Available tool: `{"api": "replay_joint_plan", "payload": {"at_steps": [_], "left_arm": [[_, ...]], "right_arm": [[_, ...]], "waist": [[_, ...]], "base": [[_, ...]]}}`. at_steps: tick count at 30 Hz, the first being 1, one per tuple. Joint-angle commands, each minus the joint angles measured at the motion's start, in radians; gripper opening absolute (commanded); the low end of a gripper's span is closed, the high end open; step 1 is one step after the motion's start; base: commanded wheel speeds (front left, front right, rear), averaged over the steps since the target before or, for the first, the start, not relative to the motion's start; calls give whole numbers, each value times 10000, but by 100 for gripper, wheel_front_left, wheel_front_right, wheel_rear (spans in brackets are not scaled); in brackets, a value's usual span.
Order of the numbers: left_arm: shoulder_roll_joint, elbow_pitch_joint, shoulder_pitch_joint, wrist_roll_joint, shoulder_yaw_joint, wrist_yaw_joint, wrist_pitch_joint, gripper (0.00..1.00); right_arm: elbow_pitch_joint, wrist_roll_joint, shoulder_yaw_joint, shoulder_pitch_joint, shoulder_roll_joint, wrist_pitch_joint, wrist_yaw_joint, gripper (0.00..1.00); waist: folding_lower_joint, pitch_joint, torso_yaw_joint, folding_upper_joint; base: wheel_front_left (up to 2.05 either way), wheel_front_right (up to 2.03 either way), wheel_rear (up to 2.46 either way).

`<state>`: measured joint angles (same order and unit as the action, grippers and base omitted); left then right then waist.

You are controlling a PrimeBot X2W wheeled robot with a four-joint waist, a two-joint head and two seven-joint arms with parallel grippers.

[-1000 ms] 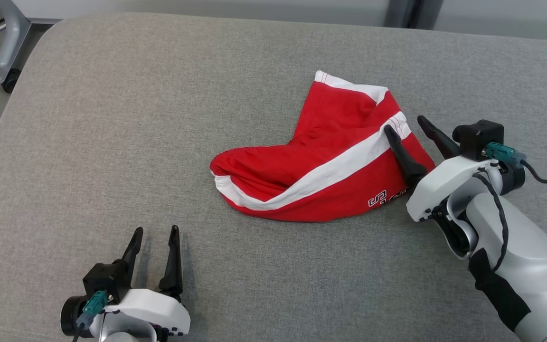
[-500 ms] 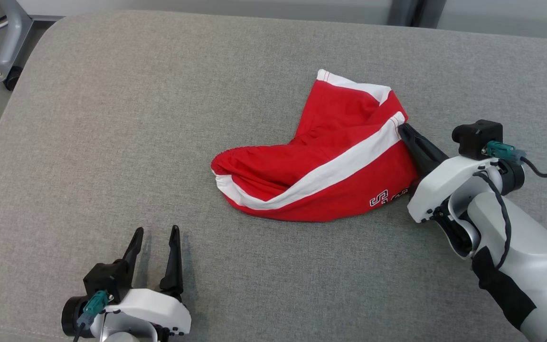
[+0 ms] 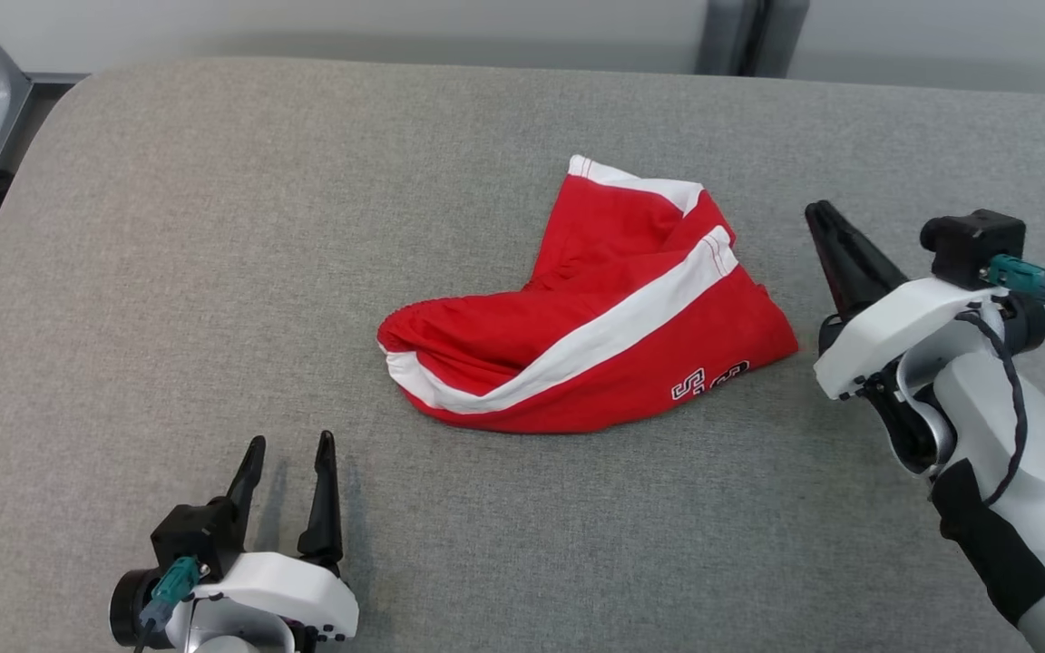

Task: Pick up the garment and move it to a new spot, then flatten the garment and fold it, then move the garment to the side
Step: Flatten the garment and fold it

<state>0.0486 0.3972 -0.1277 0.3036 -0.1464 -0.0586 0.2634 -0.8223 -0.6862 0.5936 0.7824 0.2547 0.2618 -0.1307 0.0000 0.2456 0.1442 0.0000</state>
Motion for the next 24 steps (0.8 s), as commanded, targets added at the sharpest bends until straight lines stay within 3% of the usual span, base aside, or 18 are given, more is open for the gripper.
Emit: {"api": "replay_joint_plan", "payload": {"at_steps": [1, 5, 10, 14, 24], "left_arm": [[41, -57, 89, -79, 107, -51, 13, 100], [41, -112, 202, -205, 287, -69, 13, 100], [44, -158, 443, -456, 667, -58, 13, 100], [42, -281, 623, -577, 996, 9, 13, 100], [41, -418, 1504, -1069, 1839, 188, 13, 100]], "right_arm": [[236, 478, -482, -403, 37, 36, -1, 100], [816, 1490, -1674, -1160, -143, 26, -1, 100], [1861, 3075, -3554, -2793, -750, 28, -1, 100], [2550, 3697, -4671, -4101, -1342, 25, -1, 100], [3157, 4449, -5600, -6297, -1916, 24, -1, 100]], "waist": [[0, -257, -228, 0], [0, -554, -494, 0], [0, -1066, -935, 0], [0, -1438, -1223, 0], [0, -2119, -1824, 0]], "base": [[0, 0, 0], [0, 0, 0], [0, 0, 0], [0, 0, 0], [0, 0, 0]]}}
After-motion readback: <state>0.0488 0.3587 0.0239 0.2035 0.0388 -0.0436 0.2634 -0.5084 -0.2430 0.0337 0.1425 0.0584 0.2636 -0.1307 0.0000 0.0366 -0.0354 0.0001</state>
